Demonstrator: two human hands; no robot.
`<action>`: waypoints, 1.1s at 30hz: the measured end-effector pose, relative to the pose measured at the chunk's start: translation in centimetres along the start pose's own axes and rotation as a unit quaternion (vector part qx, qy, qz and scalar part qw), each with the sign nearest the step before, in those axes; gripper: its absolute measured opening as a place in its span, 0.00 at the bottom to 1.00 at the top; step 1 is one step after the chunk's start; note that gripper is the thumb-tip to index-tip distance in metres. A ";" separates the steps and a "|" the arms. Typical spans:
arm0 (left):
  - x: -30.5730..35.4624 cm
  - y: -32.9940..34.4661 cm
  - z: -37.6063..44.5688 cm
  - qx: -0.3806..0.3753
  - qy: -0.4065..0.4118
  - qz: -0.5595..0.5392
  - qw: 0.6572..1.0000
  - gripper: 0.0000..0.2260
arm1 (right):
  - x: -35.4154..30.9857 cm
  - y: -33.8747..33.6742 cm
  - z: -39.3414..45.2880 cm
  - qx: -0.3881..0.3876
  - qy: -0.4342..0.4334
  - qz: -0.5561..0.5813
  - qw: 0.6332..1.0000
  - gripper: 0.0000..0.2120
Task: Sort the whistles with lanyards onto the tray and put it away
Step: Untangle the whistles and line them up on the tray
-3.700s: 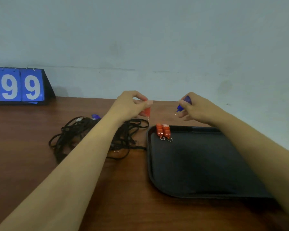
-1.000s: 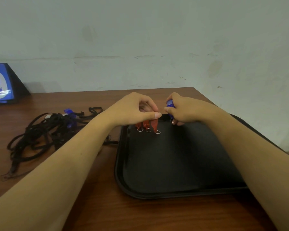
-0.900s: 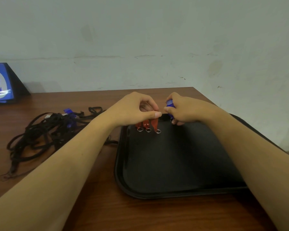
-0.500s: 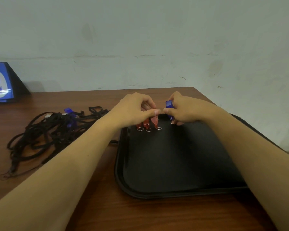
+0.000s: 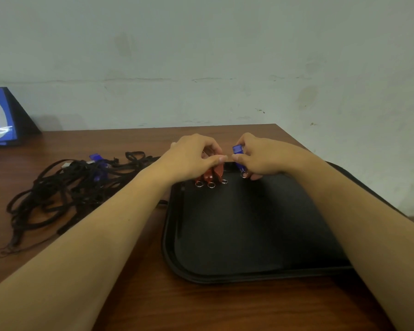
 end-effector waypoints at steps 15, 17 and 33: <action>1.2 -1.1 -0.5 -0.014 0.039 -0.055 0.998 0.10 | 0.2 0.1 0.3 -0.001 0.008 -0.017 1.000 0.17; 1.5 -1.2 -0.6 -0.018 0.041 -0.066 0.997 0.09 | 0.2 0.0 0.2 0.000 0.007 -0.010 1.000 0.16; 1.3 -0.8 -0.9 -0.027 0.017 -0.039 0.999 0.11 | 0.2 -0.1 -0.1 0.006 0.006 -0.001 1.000 0.17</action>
Point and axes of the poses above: each hand's wrist, its own z-axis towards the middle knuckle, its own y-axis out of the palm, x = y × z, the point moved 9 cm from there along z, towards the middle knuckle, and after that the axes turned 7 degrees about -z, right-handed, at the moved point
